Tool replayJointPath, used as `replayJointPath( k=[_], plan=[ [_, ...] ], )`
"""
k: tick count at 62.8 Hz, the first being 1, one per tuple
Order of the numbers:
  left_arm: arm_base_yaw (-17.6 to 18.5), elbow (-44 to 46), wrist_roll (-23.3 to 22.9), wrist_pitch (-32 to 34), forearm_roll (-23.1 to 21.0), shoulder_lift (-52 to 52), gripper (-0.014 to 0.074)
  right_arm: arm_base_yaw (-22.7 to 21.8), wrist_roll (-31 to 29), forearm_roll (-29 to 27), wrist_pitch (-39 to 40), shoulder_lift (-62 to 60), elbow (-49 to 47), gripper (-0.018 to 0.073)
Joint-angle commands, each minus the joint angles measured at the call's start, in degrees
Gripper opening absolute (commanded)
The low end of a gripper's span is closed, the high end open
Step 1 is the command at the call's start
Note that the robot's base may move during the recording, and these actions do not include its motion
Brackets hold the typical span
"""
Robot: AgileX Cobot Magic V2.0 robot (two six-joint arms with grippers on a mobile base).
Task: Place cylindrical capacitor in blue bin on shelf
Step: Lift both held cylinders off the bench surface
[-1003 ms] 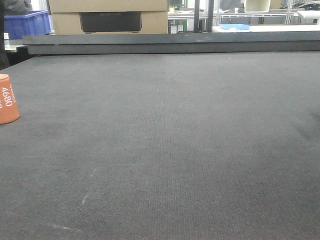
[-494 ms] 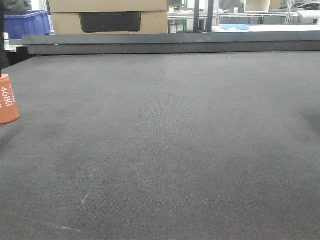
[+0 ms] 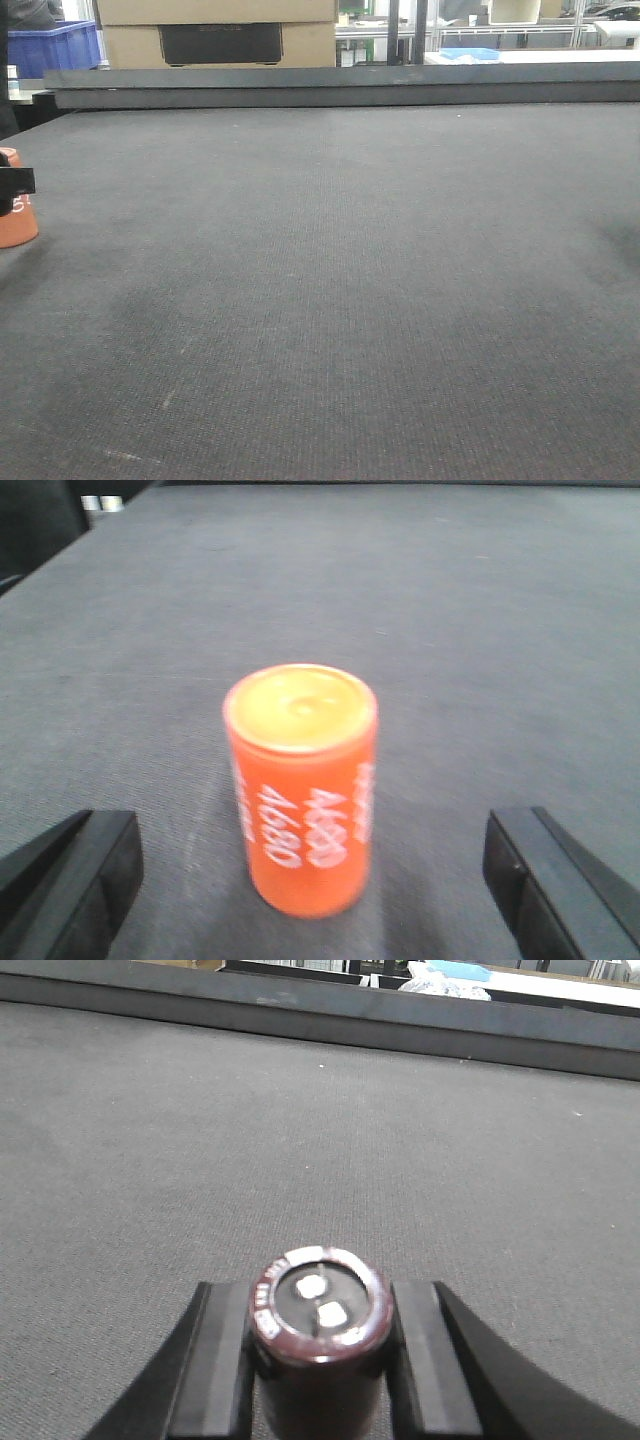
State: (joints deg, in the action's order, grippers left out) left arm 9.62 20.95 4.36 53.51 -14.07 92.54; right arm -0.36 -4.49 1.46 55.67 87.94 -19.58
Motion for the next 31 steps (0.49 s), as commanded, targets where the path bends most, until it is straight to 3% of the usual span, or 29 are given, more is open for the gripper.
replayJointPath(
  k=[1,20,31],
  plan=[
    [0.21,2.09,0.05,2.78,-1.16,2.35,0.0601,0.15,0.00,0.34,1.33,-0.63,-0.25,-0.0160],
    [-2.63,7.94,0.05,2.82,-2.70,10.13,0.0601,0.15,0.00,0.34,1.33,-0.63,-0.25,-0.0160],
    [-4.37,10.28,0.05,2.41,-1.06,11.39,0.0601,0.15,0.00,0.32,1.22,-0.63,-0.25,-0.0160]
  ],
)
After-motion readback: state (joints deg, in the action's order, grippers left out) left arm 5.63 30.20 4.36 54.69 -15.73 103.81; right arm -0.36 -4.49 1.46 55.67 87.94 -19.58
